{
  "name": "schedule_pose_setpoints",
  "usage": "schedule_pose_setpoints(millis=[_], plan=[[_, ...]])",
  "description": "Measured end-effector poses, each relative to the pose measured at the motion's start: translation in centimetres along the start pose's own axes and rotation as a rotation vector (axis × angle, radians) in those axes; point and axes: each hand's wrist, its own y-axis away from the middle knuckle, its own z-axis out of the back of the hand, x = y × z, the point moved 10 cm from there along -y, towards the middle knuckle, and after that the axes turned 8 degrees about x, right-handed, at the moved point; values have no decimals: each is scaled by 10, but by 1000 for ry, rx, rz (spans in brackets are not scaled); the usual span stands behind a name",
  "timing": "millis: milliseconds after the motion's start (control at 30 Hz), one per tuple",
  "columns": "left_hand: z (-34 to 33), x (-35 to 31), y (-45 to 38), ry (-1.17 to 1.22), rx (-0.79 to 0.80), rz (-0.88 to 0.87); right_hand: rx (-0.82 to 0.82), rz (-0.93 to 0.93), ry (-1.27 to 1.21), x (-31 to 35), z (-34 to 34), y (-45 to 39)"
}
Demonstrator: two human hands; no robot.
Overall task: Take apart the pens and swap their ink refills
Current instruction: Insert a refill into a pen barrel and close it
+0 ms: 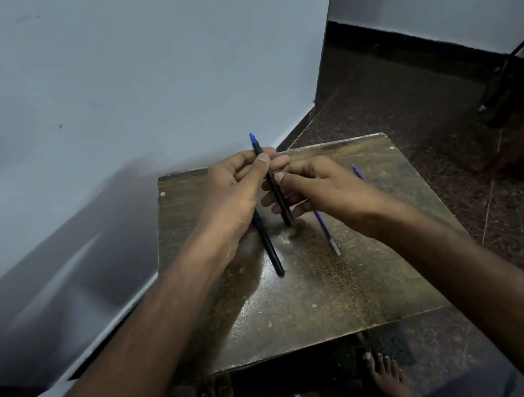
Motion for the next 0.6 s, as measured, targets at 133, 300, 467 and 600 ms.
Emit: schedule_pose_setpoints(millis=[133, 300, 467, 600], plan=[[-12, -1, -1, 8, 86, -33, 92, 51, -188, 1, -6, 10], [-10, 1, -9, -53, 130, -43, 186, -10, -282, -3, -7, 21], [-4, 1, -13, -107, 39, -100, 63, -34, -242, -8, 1, 23], [-4, 10, -10, -55, -49, -71, -149, -18, 69, -6, 13, 28]])
